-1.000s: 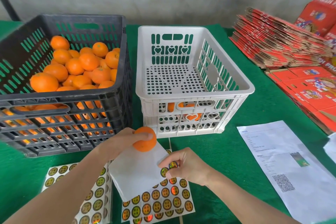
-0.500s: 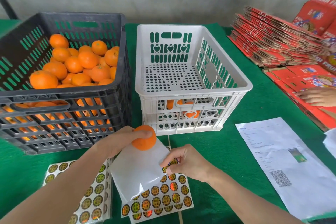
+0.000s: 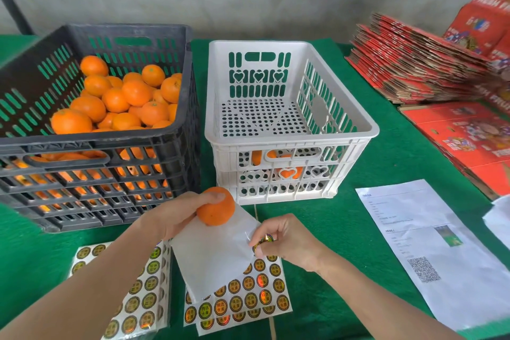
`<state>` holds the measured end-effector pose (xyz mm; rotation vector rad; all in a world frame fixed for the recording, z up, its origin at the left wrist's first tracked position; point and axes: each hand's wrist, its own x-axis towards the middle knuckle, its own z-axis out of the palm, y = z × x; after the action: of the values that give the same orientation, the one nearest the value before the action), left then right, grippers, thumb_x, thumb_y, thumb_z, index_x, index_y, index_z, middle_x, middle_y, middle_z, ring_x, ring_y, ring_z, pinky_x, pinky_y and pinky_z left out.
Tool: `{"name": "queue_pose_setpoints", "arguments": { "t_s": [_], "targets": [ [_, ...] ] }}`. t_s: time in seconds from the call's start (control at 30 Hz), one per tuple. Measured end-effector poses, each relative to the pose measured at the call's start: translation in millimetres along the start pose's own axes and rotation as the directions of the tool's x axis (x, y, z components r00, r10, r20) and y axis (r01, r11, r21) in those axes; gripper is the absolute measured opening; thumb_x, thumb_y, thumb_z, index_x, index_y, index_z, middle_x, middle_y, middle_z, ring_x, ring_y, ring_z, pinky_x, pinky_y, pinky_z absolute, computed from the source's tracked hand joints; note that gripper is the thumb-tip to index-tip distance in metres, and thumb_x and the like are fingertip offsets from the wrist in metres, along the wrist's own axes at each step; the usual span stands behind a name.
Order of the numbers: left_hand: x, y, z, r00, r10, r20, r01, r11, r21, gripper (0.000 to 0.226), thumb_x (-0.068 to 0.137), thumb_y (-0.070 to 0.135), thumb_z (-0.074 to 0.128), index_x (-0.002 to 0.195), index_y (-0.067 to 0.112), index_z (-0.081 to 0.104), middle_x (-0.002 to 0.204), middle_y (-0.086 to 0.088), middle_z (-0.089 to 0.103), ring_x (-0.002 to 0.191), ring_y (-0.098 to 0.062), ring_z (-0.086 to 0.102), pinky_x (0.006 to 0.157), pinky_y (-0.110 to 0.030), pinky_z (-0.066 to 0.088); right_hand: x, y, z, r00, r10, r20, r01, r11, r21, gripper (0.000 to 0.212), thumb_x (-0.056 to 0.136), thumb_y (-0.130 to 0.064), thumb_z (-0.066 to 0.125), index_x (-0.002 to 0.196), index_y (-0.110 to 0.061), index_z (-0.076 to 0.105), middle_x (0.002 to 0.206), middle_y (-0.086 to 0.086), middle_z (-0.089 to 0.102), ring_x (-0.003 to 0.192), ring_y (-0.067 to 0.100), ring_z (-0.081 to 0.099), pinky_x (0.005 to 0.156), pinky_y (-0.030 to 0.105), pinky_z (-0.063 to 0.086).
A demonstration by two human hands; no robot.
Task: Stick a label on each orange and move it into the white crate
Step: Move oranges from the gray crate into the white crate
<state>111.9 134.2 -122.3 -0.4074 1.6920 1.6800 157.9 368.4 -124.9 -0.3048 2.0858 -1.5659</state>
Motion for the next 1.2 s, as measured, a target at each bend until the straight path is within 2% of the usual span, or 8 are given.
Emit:
{"name": "queue_pose_setpoints", "arguments": {
  "t_s": [0.1,0.2,0.37,0.5,0.7,0.83,1.03,1.2],
  "targets": [
    [-1,0,-1,1.0,0.0,-0.016,0.0,0.999,-0.043,0.054,0.064,0.044,0.07,0.107,0.014,0.06,0.092,-0.014,0.074,0.083,-0.03,0.071,0.07,-0.038,0.055,-3,-2,-3,0.999,0.024,0.041,-0.025,0.999,0.035,0.032,0.077,0.002,0.071,0.082,-0.029,0.074,0.09,-0.015,0.072,0.092,0.003,0.066,0.085,0.014,0.048],
    [-2,0,2,1.0,-0.005,-0.004,0.005,0.998,-0.07,0.054,0.065,0.042,0.069,0.11,0.013,0.06,0.096,-0.015,0.073,0.087,-0.031,0.07,0.073,-0.04,0.054,-5,0,-2,0.999,0.027,0.026,-0.028,0.999,0.035,0.026,0.078,0.003,0.07,0.082,-0.023,0.075,0.085,-0.016,0.072,0.088,0.0,0.066,0.08,0.011,0.047],
    [-6,1,8,1.0,-0.029,0.011,0.03,0.996,-0.08,0.06,0.061,0.043,0.071,0.112,0.012,0.06,0.104,-0.018,0.071,0.101,-0.037,0.065,0.085,-0.047,0.051,-7,0,0,1.0,0.005,0.008,-0.006,1.0,0.023,0.034,0.079,0.008,0.067,0.079,-0.025,0.075,0.084,-0.018,0.071,0.09,0.0,0.066,0.081,0.011,0.048],
    [-6,-4,9,0.999,-0.049,0.009,0.05,0.991,-0.12,0.065,0.059,0.044,0.072,0.115,0.014,0.058,0.102,-0.019,0.071,0.096,-0.037,0.066,0.078,-0.044,0.053,-10,-2,-1,0.999,-0.043,-0.03,0.044,0.998,0.035,0.03,0.078,0.008,0.067,0.074,-0.02,0.074,0.078,-0.017,0.072,0.081,-0.002,0.066,0.075,0.01,0.047],
    [-2,-8,7,0.998,-0.066,-0.014,0.063,0.988,-0.142,0.072,0.057,0.048,0.074,0.119,0.017,0.056,0.106,-0.021,0.07,0.101,-0.039,0.065,0.083,-0.047,0.051,-14,-5,-1,0.991,-0.105,-0.082,0.115,0.984,0.138,0.036,0.079,0.012,0.064,0.071,-0.022,0.076,0.072,-0.01,0.072,0.072,0.002,0.064,0.071,0.015,0.049],
    [0,-8,7,0.999,-0.047,-0.011,0.045,0.988,-0.151,0.075,0.055,0.052,0.082,0.118,0.02,0.056,0.102,-0.019,0.072,0.096,-0.037,0.067,0.079,-0.045,0.052,-14,-7,-3,0.992,-0.113,-0.064,0.122,0.979,0.162,0.039,0.079,0.01,0.065,0.069,-0.026,0.074,0.071,-0.009,0.071,0.072,0.004,0.063,0.073,0.019,0.049],
    [0,-6,9,0.996,-0.087,-0.019,0.084,0.986,-0.142,0.07,0.057,0.05,0.071,0.116,0.016,0.056,0.11,-0.022,0.066,0.101,-0.038,0.063,0.082,-0.045,0.051,-19,-9,-5,0.996,-0.094,0.012,0.09,0.983,0.161,0.036,0.079,0.01,0.065,0.073,-0.025,0.074,0.075,-0.009,0.071,0.074,0.003,0.064,0.072,0.018,0.049],
    [-1,-3,15,0.996,-0.094,0.008,0.094,0.992,-0.082,0.069,0.057,0.051,0.07,0.115,0.016,0.057,0.11,-0.02,0.067,0.102,-0.037,0.064,0.083,-0.044,0.051,-18,-9,-3,0.997,-0.083,-0.006,0.083,0.98,0.179,0.039,0.076,0.012,0.068,0.079,-0.027,0.075,0.082,-0.008,0.073,0.082,0.009,0.066,0.082,0.026,0.053]
  ]
}}
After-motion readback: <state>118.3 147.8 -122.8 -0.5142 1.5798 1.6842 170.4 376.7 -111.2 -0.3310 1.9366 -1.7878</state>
